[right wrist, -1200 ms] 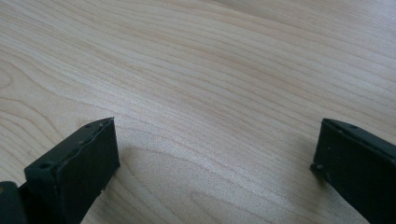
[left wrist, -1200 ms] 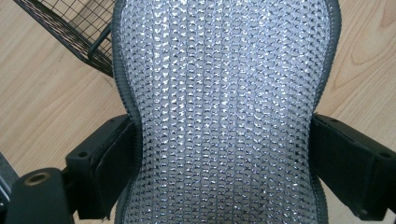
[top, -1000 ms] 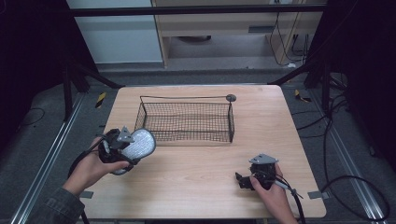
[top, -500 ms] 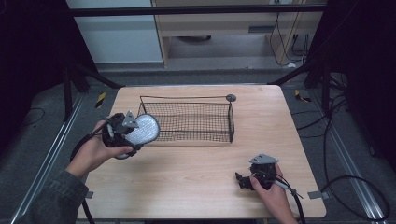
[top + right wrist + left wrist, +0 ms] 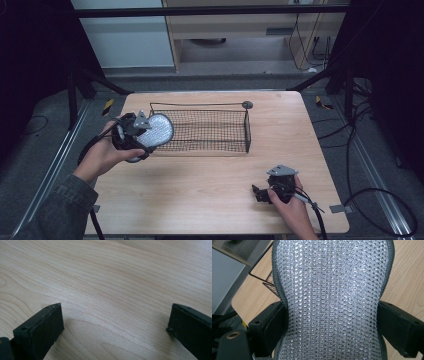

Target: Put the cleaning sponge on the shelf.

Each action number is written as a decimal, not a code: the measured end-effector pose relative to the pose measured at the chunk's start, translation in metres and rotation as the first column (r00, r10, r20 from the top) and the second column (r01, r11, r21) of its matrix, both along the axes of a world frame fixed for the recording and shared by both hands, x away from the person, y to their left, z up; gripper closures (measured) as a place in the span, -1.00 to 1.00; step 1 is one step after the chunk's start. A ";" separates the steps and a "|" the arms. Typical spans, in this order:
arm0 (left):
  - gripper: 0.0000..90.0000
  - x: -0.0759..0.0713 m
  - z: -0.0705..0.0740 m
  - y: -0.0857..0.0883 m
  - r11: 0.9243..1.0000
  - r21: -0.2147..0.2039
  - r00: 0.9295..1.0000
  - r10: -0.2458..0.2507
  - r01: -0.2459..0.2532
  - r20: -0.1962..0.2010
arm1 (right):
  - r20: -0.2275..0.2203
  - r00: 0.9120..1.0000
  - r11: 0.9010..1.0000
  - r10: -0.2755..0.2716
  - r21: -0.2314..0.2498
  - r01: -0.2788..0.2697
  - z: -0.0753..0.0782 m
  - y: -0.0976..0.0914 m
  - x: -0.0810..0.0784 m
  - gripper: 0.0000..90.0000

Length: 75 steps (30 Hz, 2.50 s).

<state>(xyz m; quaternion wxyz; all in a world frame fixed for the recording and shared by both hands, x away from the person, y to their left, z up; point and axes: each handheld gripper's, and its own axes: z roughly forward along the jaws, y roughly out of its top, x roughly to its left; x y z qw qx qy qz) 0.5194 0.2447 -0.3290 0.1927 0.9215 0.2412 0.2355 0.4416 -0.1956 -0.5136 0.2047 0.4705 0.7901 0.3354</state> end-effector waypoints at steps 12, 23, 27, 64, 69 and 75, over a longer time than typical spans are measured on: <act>-0.73 0.016 0.002 -0.004 0.999 0.045 1.000 -0.014 0.013 0.015 | -0.001 1.000 1.000 -0.001 0.000 0.001 0.000 0.000 0.000 -0.99; -0.72 0.034 0.006 -0.016 0.994 0.104 0.999 -0.040 0.040 -0.005 | -0.002 1.000 1.000 0.000 0.002 0.000 0.000 0.000 0.000 -0.99; -0.72 0.039 0.005 -0.020 0.989 0.136 0.998 -0.056 0.057 -0.010 | -0.002 1.000 1.000 0.000 0.002 0.000 0.000 0.000 0.000 -0.99; -0.71 0.081 0.007 -0.046 0.955 0.264 0.990 -0.139 0.137 -0.010 | -0.002 1.000 1.000 0.000 0.003 0.000 0.000 0.001 0.001 -0.99; -0.71 0.086 0.005 -0.044 0.956 0.260 0.990 -0.138 0.137 -0.014 | -0.002 1.000 1.000 0.000 0.003 0.000 0.000 0.001 0.001 -0.99; -0.71 0.094 0.000 -0.047 0.955 0.252 0.987 -0.161 0.158 -0.012 | -0.002 1.000 1.000 0.000 0.003 0.000 0.000 0.001 0.001 -0.99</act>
